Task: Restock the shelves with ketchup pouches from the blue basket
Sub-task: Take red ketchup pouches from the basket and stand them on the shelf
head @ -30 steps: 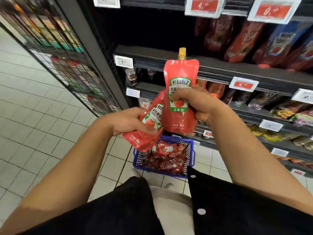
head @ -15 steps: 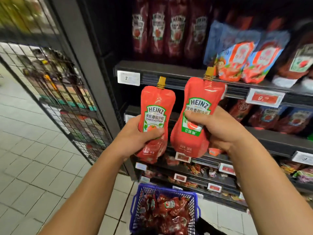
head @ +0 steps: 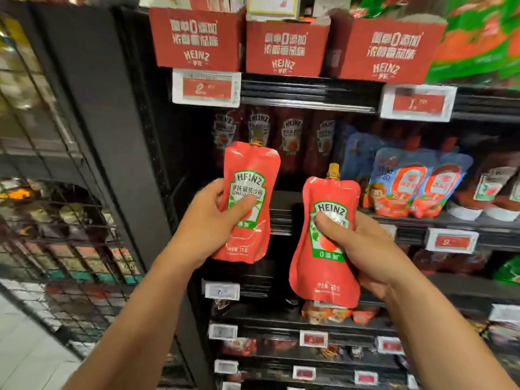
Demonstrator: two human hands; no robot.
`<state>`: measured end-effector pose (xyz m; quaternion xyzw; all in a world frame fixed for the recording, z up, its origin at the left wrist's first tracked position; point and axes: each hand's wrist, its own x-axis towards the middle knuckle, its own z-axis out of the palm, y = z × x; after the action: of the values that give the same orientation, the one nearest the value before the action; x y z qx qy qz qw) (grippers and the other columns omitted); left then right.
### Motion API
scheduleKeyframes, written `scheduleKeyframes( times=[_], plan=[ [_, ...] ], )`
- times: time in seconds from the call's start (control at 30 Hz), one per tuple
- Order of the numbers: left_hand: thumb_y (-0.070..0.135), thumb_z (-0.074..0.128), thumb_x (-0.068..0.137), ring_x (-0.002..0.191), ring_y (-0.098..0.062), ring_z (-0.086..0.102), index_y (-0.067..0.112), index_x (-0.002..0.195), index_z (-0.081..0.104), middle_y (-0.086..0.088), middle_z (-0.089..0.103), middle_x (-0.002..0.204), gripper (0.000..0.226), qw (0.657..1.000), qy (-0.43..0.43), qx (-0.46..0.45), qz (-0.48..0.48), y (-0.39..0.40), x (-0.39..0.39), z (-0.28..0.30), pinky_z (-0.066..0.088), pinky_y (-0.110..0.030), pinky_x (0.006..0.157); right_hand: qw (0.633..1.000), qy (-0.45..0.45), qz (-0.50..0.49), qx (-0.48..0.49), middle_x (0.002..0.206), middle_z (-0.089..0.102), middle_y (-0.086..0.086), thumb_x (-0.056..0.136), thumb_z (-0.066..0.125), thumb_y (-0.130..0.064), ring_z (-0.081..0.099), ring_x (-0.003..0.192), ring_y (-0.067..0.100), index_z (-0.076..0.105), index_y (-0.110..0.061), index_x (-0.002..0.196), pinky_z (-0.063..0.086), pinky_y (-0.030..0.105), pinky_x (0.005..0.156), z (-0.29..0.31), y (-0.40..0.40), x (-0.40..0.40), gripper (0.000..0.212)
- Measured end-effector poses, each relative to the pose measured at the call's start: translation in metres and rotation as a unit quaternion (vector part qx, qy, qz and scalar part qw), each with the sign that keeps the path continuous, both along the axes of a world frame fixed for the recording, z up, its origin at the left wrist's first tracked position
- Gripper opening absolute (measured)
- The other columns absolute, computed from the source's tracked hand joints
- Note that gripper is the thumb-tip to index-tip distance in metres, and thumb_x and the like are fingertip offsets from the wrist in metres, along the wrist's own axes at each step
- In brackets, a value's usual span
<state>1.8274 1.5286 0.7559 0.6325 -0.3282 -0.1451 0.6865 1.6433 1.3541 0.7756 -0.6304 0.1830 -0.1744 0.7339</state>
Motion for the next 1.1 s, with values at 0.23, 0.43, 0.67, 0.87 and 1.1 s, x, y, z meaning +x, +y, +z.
scheduleKeyframes(
  times=[0.23,0.43,0.67,0.87,1.1],
  plan=[
    [0.049,0.077,0.073,0.080,-0.018,0.077,0.024,0.103,0.071,0.001,0.079,0.090,0.040,0.999,-0.020,0.023,0.012,-0.024,0.079,0.034,0.058,-0.026,0.063,0.999,-0.008,-0.039,-0.004,0.092,0.077,0.014,0.076,0.078,-0.037,0.076,0.078,0.025,0.072,-0.017,0.094,0.059,0.032,0.063,0.007,0.013,0.034,0.028],
    [0.033,0.084,0.067,0.081,-0.025,0.075,0.025,0.090,0.071,-0.001,0.077,0.087,0.027,0.989,0.073,0.006,0.129,-0.058,0.126,0.030,0.060,-0.040,0.080,0.998,-0.019,-0.050,-0.025,0.092,0.077,0.013,0.083,0.075,-0.031,0.075,0.079,0.024,0.070,-0.015,0.098,0.059,0.032,0.065,0.015,0.012,0.064,0.023],
    [0.054,0.068,0.067,0.091,-0.019,0.073,0.025,0.114,0.072,0.005,0.076,0.098,0.055,0.981,-0.022,-0.042,0.190,-0.070,0.136,0.022,0.059,-0.039,0.082,0.996,-0.022,-0.058,-0.064,0.096,0.077,0.011,0.091,0.073,-0.026,0.076,0.083,0.025,0.068,-0.012,0.108,0.059,0.031,0.065,0.026,0.004,0.092,0.023],
    [0.057,0.060,0.075,0.098,-0.022,0.071,0.012,0.117,0.070,-0.002,0.075,0.103,0.063,0.971,-0.107,-0.045,0.209,-0.077,0.142,0.016,0.056,-0.034,0.086,0.989,0.030,-0.072,-0.123,0.083,0.077,0.015,0.086,0.078,-0.030,0.076,0.075,0.028,0.074,-0.006,0.084,0.062,0.039,0.066,0.039,-0.012,0.122,0.024],
    [0.039,0.057,0.087,0.105,-0.029,0.067,0.004,0.125,0.062,-0.015,0.071,0.115,0.053,0.944,-0.186,-0.011,0.274,-0.082,0.144,0.015,0.041,-0.016,0.082,0.974,-0.038,-0.131,-0.181,0.077,0.076,-0.007,0.085,0.080,-0.027,0.074,0.068,0.010,0.067,-0.021,0.096,0.060,0.033,0.065,0.038,-0.040,0.184,0.018]
  ],
)
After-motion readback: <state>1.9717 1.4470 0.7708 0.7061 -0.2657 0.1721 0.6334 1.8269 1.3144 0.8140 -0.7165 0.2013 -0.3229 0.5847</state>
